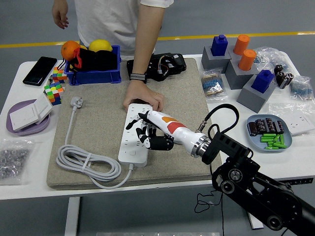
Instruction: Press the white button,pick up the black plug,place it near the board,insert it into the board
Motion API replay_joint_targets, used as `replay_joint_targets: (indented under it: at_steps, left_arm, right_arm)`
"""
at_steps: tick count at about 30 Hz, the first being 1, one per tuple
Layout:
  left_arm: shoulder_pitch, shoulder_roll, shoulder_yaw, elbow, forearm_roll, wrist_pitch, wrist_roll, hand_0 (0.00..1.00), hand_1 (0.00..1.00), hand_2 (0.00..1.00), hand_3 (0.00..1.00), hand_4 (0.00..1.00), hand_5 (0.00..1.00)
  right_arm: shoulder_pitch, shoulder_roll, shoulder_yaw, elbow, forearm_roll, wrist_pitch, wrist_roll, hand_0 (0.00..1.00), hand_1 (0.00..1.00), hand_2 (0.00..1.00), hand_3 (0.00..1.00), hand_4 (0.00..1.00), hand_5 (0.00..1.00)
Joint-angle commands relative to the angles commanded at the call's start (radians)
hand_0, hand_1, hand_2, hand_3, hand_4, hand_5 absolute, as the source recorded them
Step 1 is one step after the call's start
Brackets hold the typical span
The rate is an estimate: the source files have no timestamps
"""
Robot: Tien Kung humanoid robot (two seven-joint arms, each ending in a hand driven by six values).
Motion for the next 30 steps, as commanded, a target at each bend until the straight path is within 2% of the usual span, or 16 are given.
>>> replay_joint_targets:
  at_steps: [3,4,8,15,16,21,22,27,28,30]
  left_arm:
    - [0.0,-0.001,-0.003,0.0,0.001,0.0,0.001,0.655,0.655,0.651,0.652,0.624,0.009]
    - [0.001,-0.001,-0.003,0.0,0.0,0.0,0.001,0.655,0.655,0.651,0.652,0.624,0.009]
    - [0.001,0.0,-0.002,0.0,-0.001,0.001,0.001,0.655,0.655,0.651,0.652,0.624,0.009]
    - [0.002,0.002,0.001,0.0,-0.005,0.001,0.001,0.654,0.655,0.652,0.652,0.624,0.01]
    - [0.003,0.002,0.001,0.0,-0.004,0.001,0.001,0.655,0.655,0.651,0.651,0.624,0.01]
    - [0.002,0.004,0.005,0.0,-0.005,0.0,0.003,0.655,0.655,0.651,0.651,0.624,0.01]
    - [0.002,0.004,0.007,0.0,-0.005,0.0,0.002,0.655,0.655,0.651,0.652,0.625,0.009]
    - [-0.002,0.007,0.014,0.0,-0.009,0.0,0.0,0.655,0.655,0.651,0.652,0.625,0.009]
    - [-0.002,0.007,0.014,0.0,-0.01,0.0,0.0,0.655,0.655,0.651,0.652,0.624,0.011]
    - [-0.002,0.007,0.014,0.0,-0.009,0.0,0.0,0.655,0.655,0.651,0.652,0.624,0.011]
  right_arm:
    - [-0.01,-0.006,0.029,-0.026,-0.021,-0.015,0.005,0.706,0.744,0.741,0.753,0.867,0.118]
    - [-0.014,-0.006,0.04,-0.036,-0.035,-0.024,0.01,0.753,0.83,0.877,0.892,0.996,0.231]
    - [-0.028,-0.007,0.078,-0.07,-0.081,-0.043,0.023,0.753,0.83,0.877,0.892,0.996,0.231]
    - [-0.044,-0.013,0.13,-0.125,-0.114,-0.047,0.034,0.779,0.844,0.89,0.9,0.998,0.245]
    - [-0.045,-0.013,0.136,-0.133,-0.112,-0.049,0.038,0.778,0.832,0.871,0.781,0.998,0.237]
    - [-0.037,-0.013,0.149,-0.173,-0.103,-0.069,0.072,0.778,0.832,0.871,0.781,0.998,0.237]
    - [-0.036,-0.013,0.15,-0.18,-0.102,-0.071,0.076,0.779,0.815,0.837,0.551,0.998,0.227]
    - [-0.029,-0.013,0.142,-0.219,-0.086,-0.079,0.097,0.779,0.815,0.837,0.551,0.998,0.227]
    - [-0.029,-0.012,0.139,-0.224,-0.084,-0.08,0.099,0.772,0.788,0.798,0.48,0.991,0.217]
    - [-0.029,-0.011,0.133,-0.234,-0.079,-0.081,0.103,0.772,0.788,0.798,0.48,0.991,0.217]
